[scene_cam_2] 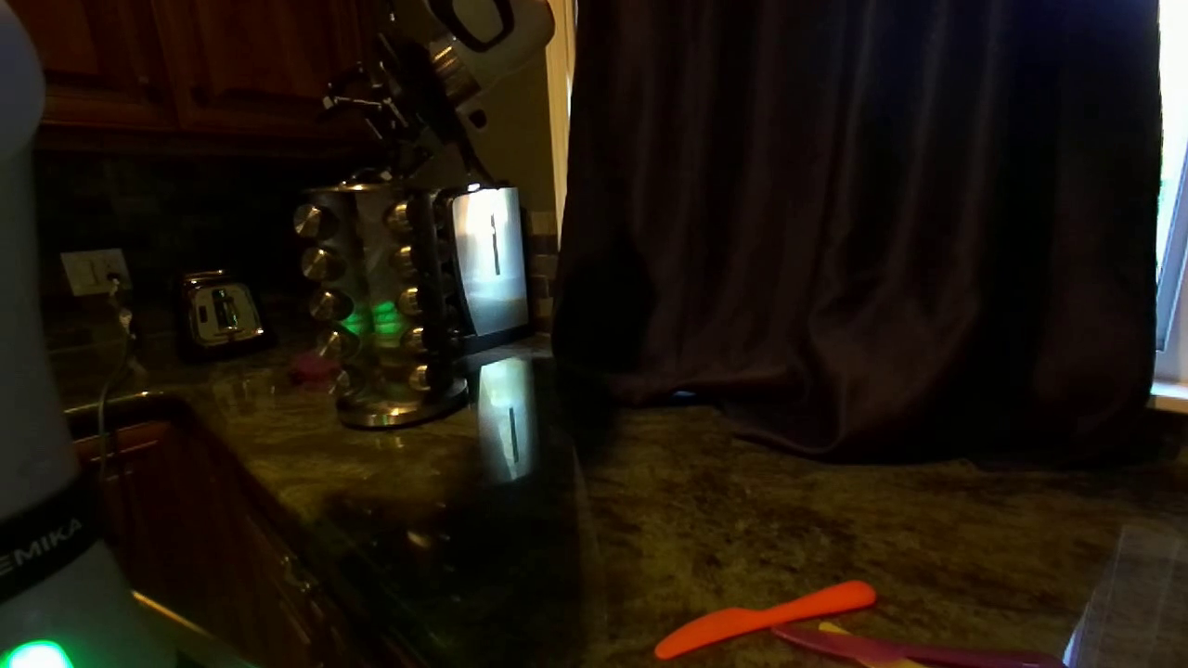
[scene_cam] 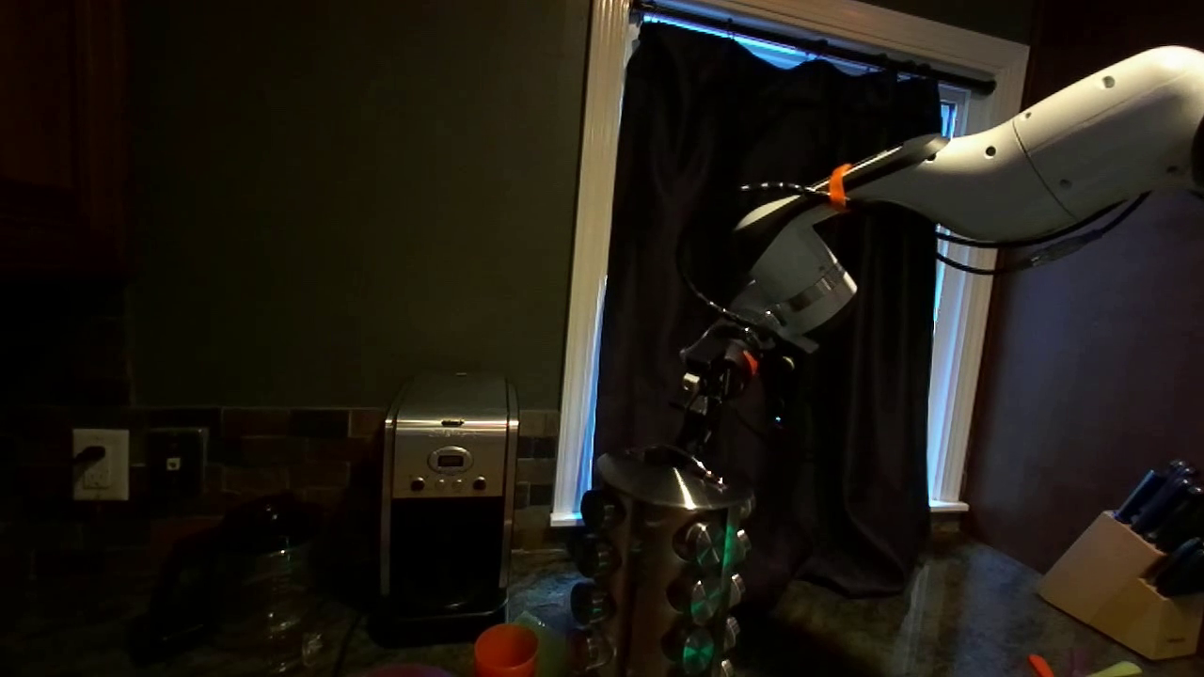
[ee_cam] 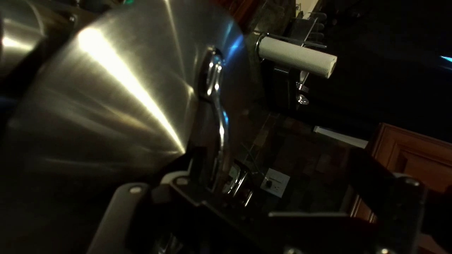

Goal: Move the seasoning rack to the left

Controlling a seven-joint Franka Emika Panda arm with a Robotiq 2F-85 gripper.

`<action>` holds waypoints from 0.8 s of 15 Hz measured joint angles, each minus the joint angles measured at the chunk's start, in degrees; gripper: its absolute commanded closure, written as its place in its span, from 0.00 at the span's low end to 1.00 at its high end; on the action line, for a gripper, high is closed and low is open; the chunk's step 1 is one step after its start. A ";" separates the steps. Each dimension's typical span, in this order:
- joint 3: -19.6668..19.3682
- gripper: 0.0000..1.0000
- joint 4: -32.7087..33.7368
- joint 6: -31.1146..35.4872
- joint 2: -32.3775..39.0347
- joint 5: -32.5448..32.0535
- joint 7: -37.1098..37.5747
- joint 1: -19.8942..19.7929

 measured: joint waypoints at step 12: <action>1.54 0.00 -0.57 16.58 -8.17 -15.02 5.57 1.50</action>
